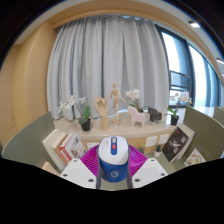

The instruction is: Arrange mouse

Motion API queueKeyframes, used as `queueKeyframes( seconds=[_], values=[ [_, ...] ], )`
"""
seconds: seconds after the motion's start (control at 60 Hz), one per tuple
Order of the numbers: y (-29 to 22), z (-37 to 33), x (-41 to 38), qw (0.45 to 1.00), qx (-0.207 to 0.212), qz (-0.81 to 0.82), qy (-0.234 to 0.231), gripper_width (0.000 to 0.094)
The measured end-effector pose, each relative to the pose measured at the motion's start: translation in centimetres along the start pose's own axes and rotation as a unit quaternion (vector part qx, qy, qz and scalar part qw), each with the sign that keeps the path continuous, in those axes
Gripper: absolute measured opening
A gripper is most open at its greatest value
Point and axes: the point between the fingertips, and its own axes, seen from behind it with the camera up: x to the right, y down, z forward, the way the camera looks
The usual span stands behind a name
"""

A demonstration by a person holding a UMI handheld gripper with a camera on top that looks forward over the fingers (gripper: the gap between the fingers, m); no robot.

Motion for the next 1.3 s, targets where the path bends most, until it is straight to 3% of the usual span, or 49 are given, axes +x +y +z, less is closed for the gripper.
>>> queueKeyframes(
  seconds=[0.1,0.217,0.367,0.533,0.567,0.667,0.833,0.9,1.05,1.183,1.3],
  values=[
    [6.4,1.7,-7.4,0.999,-0.044,0.002,-0.029,0.0349],
    [17.3,3.8,-13.3,0.992,-0.117,-0.001,-0.056,0.0348],
    [31.5,4.9,-16.3,0.973,-0.223,-0.017,-0.050,0.0350],
    [40.8,4.0,-16.9,0.959,-0.281,-0.025,-0.041,0.0364],
    [40.5,4.4,-16.9,0.966,-0.255,-0.030,-0.040,0.0352],
    [40.6,4.2,-16.6,0.966,-0.251,-0.058,-0.033,0.0382],
    [40.8,4.1,-16.7,0.964,-0.260,-0.045,-0.018,0.0518],
    [40.1,3.5,-16.9,0.962,-0.272,-0.021,-0.016,0.0648],
    [32.7,0.5,-16.3,0.972,-0.233,-0.002,-0.026,0.0809],
    [24.7,-3.8,-14.0,0.983,-0.182,-0.003,-0.023,0.0817],
    [20.7,-8.2,-11.1,0.988,-0.154,-0.018,-0.016,0.0818]
  ],
)
